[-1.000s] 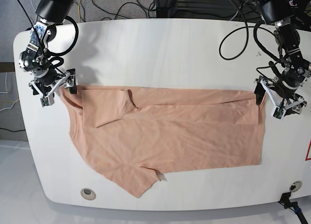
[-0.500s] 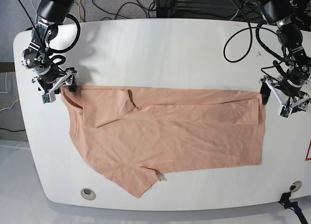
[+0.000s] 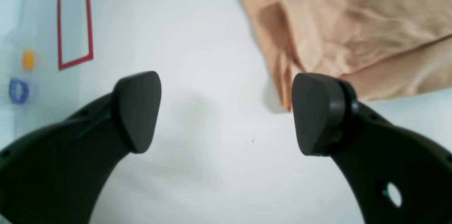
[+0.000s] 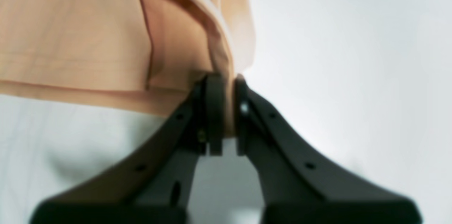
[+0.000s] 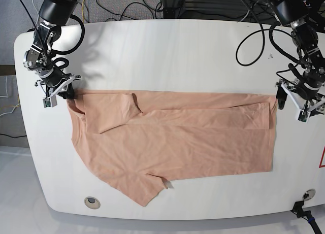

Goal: Fold the T-shirt properly
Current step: 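Hold the shirt edge with both grippers and lower it onto the table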

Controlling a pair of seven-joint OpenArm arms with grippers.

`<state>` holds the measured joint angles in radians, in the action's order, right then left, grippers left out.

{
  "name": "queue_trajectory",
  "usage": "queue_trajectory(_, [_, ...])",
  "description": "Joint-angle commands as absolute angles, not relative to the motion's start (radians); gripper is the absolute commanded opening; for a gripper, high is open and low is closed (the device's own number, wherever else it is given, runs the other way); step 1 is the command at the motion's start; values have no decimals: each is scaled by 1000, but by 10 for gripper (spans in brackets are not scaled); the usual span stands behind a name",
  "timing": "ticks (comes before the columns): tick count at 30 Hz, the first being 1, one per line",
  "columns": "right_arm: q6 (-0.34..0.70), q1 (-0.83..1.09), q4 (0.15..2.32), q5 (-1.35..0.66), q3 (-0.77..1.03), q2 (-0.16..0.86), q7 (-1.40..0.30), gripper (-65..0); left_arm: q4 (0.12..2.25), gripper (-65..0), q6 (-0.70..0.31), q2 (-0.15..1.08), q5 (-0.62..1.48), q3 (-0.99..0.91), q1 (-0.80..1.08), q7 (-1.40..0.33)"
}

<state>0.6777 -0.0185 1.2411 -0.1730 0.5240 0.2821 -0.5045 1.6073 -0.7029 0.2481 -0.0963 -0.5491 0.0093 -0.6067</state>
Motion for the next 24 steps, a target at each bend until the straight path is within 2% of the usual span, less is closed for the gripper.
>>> queue_trajectory(1, [679, -24, 1247, -163, 526, 297, -522, -650, 1586, -110, -698, 262, -85, -553, -7, -591])
queue_trajectory(11, [679, -24, 1247, -163, 521, 297, -522, -650, 1569, -103, -698, 263, 76, -549, 27, -630])
queue_trajectory(24, [679, -24, 1250, -163, 519, 295, -522, -650, 1399, -106, -698, 262, 90, -483, -13, -595])
